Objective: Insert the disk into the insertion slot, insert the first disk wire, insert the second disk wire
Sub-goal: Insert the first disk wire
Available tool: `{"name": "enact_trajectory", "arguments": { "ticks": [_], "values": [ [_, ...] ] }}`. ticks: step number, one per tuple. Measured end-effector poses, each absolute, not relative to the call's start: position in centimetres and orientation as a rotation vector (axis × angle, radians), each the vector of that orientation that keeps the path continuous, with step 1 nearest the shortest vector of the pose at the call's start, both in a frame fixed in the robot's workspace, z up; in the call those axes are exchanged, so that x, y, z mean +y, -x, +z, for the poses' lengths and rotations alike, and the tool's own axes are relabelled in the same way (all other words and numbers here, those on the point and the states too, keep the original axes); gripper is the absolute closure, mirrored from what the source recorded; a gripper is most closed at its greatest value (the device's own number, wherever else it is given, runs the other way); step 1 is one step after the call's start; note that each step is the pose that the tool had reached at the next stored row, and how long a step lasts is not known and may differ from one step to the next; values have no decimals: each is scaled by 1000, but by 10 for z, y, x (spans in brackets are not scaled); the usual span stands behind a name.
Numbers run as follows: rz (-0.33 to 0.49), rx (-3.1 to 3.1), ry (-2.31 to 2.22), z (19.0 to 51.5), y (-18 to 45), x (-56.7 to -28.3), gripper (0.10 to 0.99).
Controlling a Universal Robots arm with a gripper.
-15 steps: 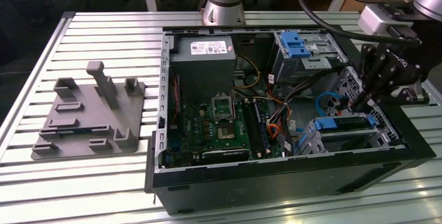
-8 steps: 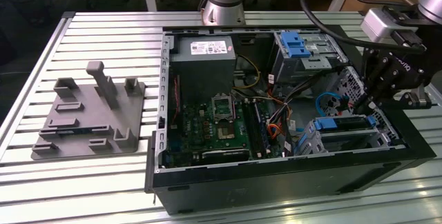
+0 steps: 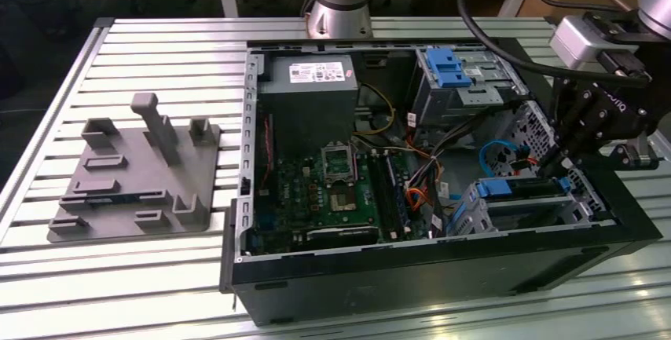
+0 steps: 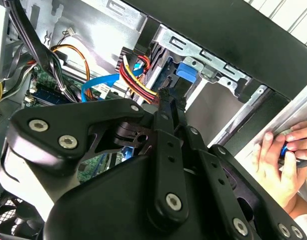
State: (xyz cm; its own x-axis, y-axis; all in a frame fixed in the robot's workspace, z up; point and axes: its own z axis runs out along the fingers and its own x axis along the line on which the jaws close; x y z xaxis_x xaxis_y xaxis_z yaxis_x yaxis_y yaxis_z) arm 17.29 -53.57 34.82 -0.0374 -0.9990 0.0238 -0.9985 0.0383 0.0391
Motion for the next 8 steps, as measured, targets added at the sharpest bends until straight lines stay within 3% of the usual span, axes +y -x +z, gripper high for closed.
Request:
{"name": "enact_trajectory", "arguments": {
  "ticks": [8],
  "values": [
    [-18,-2231,-2148,347,-173,-532,922]
  ]
}}
